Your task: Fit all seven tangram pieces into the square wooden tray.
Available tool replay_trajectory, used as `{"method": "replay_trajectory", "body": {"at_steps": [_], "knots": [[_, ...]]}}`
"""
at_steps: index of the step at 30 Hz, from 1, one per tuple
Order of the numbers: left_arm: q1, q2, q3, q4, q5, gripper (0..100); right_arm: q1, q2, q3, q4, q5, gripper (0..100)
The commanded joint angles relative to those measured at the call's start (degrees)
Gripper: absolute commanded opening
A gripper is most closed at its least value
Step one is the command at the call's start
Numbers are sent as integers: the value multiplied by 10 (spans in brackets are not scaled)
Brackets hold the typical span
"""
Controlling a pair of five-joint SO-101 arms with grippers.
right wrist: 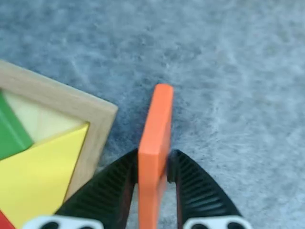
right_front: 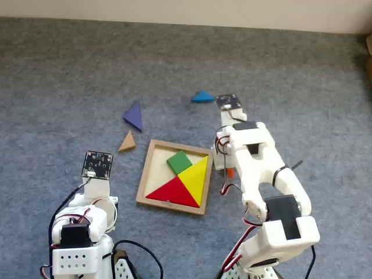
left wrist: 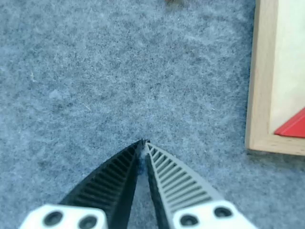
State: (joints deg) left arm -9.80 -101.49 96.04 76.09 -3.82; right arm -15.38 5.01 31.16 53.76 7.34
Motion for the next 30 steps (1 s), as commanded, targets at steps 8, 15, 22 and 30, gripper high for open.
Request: {"method": "replay_trajectory", "body": {"at_steps": [8,15,22,30], "knots": [[-5,-22,12,4,4,6,-2,-137,5,8,52,6],[-5,-22,12,4,4,6,-54,-251,51,12,49,5],[-5,-22,12,4,4,6,-175,-247,46,12,48,5],[-5,-22,12,4,4,6,-247,-129,-30,12,47,5]]}}
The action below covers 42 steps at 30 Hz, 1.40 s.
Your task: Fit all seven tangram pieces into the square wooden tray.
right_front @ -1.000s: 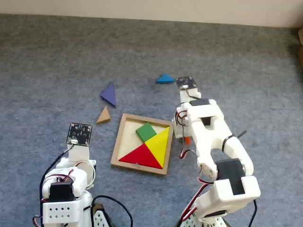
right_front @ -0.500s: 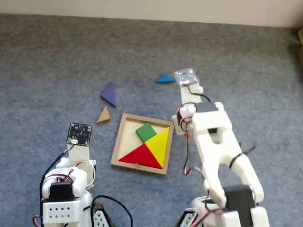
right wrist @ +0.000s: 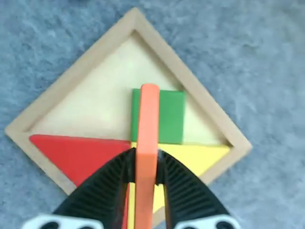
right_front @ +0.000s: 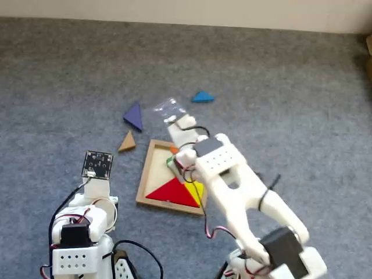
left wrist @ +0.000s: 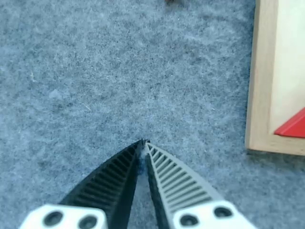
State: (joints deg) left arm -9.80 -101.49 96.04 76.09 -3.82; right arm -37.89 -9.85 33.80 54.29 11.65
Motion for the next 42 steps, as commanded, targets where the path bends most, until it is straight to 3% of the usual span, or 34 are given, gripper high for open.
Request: {"method": "replay_trajectory", "body": {"at_steps": [1,14,18,23,42], "knots": [[-5,-22,12,4,4,6,-29,31,-65,7,4,5],[-5,-22,12,4,4,6,-44,80,-72,7,-65,11],[-5,-22,12,4,4,6,-45,77,-70,12,-64,15],[-5,-22,12,4,4,6,-51,76,-73,57,-64,103],[-5,-22,12,4,4,6,-81,4,-70,84,-65,107]]}}
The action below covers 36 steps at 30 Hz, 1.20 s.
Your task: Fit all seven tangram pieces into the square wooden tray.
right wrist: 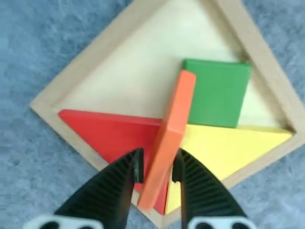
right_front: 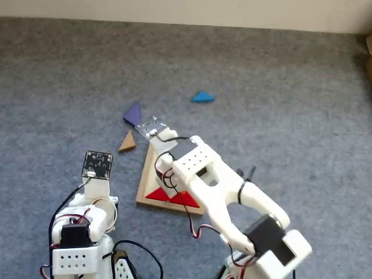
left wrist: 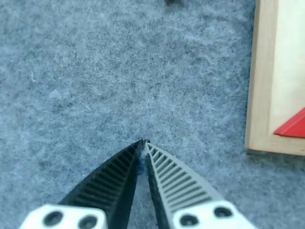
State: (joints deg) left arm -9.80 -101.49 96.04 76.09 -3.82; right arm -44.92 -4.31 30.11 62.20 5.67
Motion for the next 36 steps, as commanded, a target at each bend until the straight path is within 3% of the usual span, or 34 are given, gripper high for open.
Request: {"method": "replay_trajectory", "body": {"at_steps": [1,18,36], "knots": [[-5,-22,12,4,4,6,-11,-59,-33,5,-5,107],[-5,-22,12,4,4,6,-61,-81,-3,-3,-16,107],[-5,-22,12,4,4,6,-36,-87,22,-34,-11,100]]}}
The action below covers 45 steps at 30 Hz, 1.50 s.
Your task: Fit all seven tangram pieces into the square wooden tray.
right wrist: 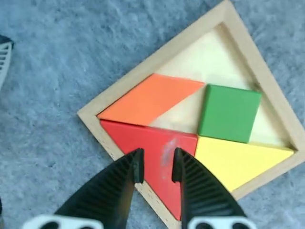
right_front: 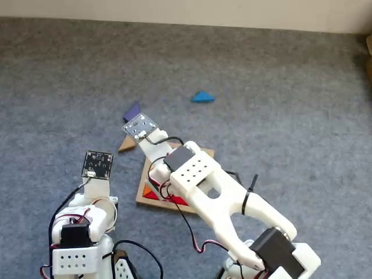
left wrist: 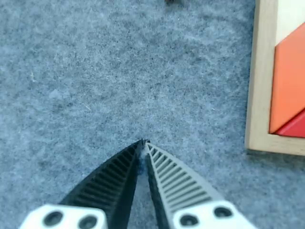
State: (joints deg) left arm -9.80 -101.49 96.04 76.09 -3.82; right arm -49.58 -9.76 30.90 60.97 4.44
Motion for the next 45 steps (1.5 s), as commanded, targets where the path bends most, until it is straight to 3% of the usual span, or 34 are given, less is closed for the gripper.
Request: {"method": "replay_trajectory", "body": {"at_steps": [1,5,10,16,25,29,33,40,45], "knots": [[-5,-22,12,4,4,6,11,-33,17,-23,1,90],[-5,-22,12,4,4,6,51,-34,18,-24,23,7],[-5,-22,12,4,4,6,131,-34,17,-31,29,5],[-5,-22,12,4,4,6,190,-34,17,-109,32,5],[-5,-22,12,4,4,6,246,-26,21,-396,31,10],[-5,-22,12,4,4,6,262,-20,21,-472,32,10],[-5,-22,12,4,4,6,285,33,12,-485,32,10],[-5,-22,12,4,4,6,318,191,-102,-572,33,10],[-5,-22,12,4,4,6,326,292,-206,-579,33,10]]}}
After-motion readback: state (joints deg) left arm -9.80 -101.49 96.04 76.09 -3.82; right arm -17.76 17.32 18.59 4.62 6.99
